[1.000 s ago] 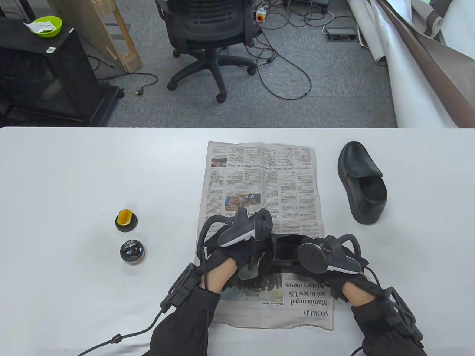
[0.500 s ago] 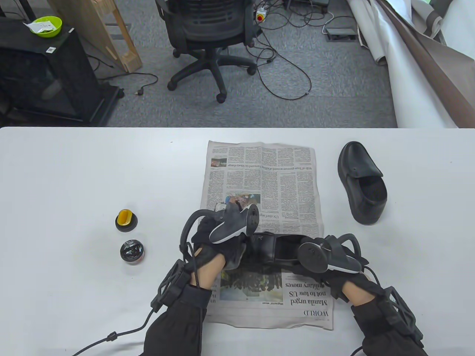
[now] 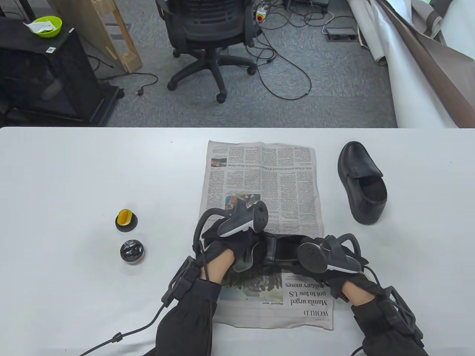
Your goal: Dip and apply built-in sponge shoe polish on shoes
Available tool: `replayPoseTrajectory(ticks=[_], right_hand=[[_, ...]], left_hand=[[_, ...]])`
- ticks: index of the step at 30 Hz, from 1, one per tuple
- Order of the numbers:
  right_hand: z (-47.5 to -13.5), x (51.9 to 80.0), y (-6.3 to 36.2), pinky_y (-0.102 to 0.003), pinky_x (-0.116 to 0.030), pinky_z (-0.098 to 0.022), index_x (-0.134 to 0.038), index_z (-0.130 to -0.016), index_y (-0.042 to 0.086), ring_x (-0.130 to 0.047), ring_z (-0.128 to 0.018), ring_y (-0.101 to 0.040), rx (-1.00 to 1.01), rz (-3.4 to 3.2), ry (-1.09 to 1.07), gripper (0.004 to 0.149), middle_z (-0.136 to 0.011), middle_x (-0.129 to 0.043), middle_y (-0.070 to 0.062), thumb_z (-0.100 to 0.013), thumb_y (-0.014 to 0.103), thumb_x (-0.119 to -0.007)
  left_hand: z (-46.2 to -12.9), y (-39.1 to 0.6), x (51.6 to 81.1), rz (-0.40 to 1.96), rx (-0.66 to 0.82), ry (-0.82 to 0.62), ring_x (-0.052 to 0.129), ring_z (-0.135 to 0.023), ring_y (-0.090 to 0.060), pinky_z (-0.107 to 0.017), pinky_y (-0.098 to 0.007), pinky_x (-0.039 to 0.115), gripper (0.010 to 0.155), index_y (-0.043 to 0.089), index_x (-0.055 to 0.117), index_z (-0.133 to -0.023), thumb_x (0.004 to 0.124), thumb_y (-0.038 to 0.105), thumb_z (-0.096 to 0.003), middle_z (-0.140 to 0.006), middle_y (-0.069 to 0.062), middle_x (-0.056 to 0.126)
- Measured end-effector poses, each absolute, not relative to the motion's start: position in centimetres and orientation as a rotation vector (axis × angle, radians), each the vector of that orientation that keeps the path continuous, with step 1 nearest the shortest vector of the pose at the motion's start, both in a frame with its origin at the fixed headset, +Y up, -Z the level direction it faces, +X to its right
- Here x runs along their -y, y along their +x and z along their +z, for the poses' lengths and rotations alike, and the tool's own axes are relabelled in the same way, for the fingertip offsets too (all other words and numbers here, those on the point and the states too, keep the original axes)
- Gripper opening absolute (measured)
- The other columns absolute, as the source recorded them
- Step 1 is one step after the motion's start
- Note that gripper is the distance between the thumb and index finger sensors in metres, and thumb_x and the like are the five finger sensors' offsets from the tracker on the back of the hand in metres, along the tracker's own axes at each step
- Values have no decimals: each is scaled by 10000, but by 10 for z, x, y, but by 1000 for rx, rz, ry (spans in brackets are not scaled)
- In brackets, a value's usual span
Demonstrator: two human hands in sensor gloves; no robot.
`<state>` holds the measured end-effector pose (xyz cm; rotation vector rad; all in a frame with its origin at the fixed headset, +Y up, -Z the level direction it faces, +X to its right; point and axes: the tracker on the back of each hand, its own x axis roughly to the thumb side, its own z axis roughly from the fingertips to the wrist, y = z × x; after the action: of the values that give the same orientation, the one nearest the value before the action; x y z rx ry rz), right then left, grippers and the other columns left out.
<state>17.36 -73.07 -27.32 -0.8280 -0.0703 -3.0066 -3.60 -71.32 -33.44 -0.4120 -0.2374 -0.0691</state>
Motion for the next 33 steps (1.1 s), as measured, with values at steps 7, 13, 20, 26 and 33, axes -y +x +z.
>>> replayPoseTrajectory(ticks=[7, 13, 20, 26, 33], right_hand=[[-273, 731, 173, -465, -833, -527, -912, -585, 310, -978, -353, -187, 73, -3005, -815, 390, -674, -891, 32, -300, 570, -851], [-273, 731, 173, -465, -833, -527, -912, -585, 310, -977, -354, -187, 75, -3006, -815, 391, -674, -891, 31, -300, 570, -851], [-274, 731, 174, -465, -833, -526, -912, -585, 310, -977, -353, -187, 76, -3007, -820, 389, -674, -892, 31, -301, 568, -851], [-274, 731, 174, -464, -833, -526, -913, -584, 310, -976, -353, -186, 77, -3010, -823, 389, -673, -891, 31, -300, 569, -851], [-273, 731, 174, -464, -833, -525, -912, -585, 309, -976, -351, -186, 74, -3006, -822, 388, -673, -892, 31, -302, 567, -851]], left_hand=[[-333, -67, 713, -163, 171, -413, 996, -171, -66, -536, -402, 881, 536, 323, 760, -942, 819, 493, -437, -508, 40, 1019], [-337, -91, 715, -126, 110, -455, 1001, -176, -70, -539, -407, 879, 532, 326, 766, -938, 821, 495, -437, -512, 45, 1020], [-329, -65, 694, -175, 228, -312, 1005, -174, -55, -538, -389, 887, 543, 323, 762, -936, 835, 504, -430, -512, 52, 1023], [-332, -20, 694, 104, 378, -365, 1004, -226, -72, -580, -400, 861, 553, 371, 711, -958, 816, 508, -433, -563, 46, 1008], [-341, -19, 710, -22, 289, -414, 994, -191, -77, -565, -408, 865, 532, 347, 740, -947, 801, 508, -443, -522, 39, 1016]])
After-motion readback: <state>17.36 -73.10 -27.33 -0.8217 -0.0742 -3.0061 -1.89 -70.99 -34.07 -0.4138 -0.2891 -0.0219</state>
